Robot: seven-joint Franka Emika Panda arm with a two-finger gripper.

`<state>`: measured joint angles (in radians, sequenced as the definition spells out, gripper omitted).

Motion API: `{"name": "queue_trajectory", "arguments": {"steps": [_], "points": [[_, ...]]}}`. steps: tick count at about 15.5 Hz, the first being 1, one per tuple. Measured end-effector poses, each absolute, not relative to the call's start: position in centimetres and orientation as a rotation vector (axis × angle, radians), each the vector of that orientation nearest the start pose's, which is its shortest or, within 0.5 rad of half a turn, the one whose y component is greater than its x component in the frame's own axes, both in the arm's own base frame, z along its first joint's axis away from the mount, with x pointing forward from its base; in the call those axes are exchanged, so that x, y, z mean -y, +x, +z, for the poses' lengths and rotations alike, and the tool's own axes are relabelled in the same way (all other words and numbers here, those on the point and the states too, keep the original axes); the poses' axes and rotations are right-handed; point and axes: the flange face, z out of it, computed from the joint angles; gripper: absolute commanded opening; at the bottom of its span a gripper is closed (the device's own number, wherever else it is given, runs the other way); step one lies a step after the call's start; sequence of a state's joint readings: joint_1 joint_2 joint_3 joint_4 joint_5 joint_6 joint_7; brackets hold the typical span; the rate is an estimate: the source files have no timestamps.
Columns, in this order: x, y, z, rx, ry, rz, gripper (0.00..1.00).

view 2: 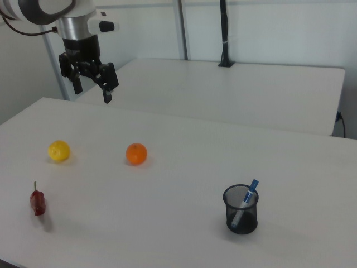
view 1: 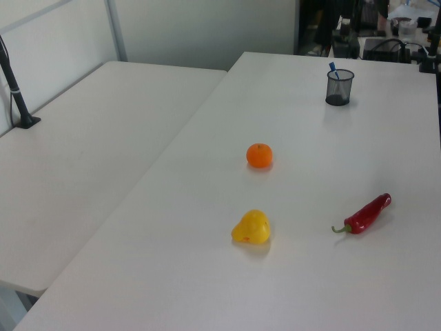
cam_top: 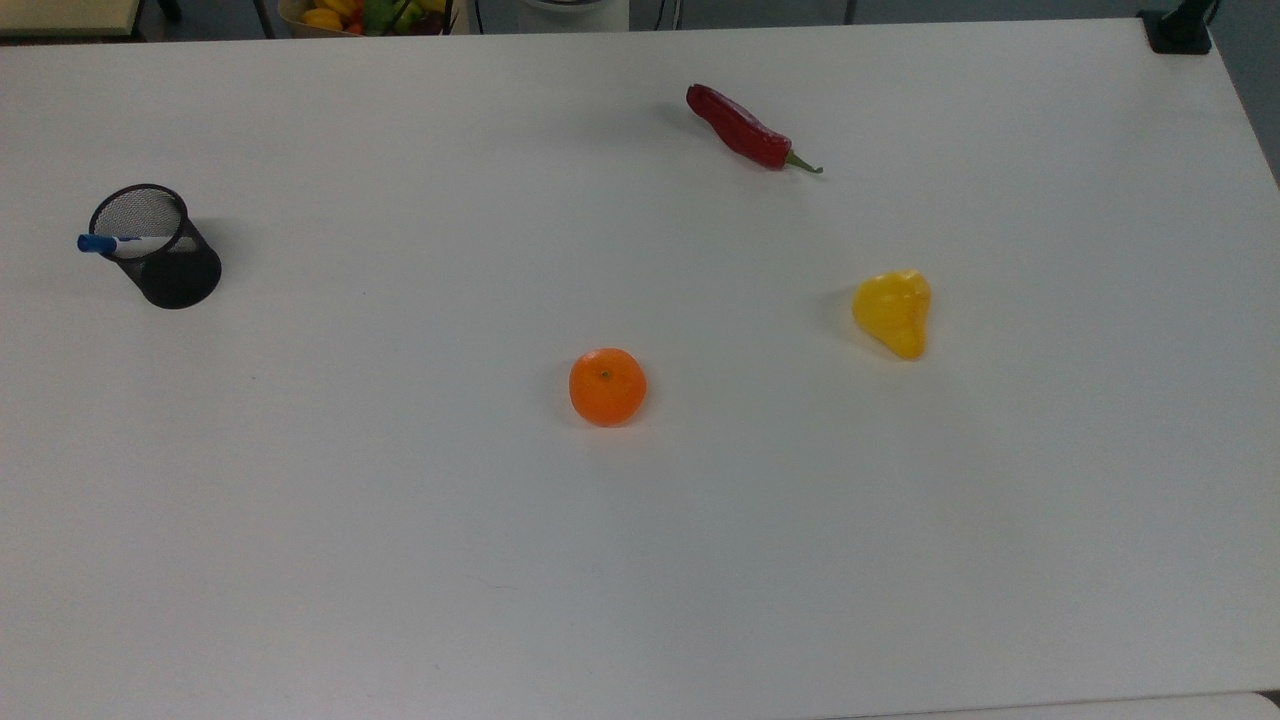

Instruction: Place marker

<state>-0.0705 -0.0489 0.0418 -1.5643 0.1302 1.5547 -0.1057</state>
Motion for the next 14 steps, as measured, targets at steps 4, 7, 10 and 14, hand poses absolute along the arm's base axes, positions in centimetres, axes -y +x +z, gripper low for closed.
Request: {"name": "queue_trajectory", "arguments": {"steps": [4,7,10,14], "points": [[-1.7,54.1,63.7,0.184,-3.059,-0.058,1.0],[-2.4,54.8,62.3,0.216,-3.09,-0.101,1.0],[-1.8,55.1,61.8,0.264,-3.093,-0.135,1.0],[-0.7,55.2,61.9,0.262,-3.083,-0.152,1.0]]}}
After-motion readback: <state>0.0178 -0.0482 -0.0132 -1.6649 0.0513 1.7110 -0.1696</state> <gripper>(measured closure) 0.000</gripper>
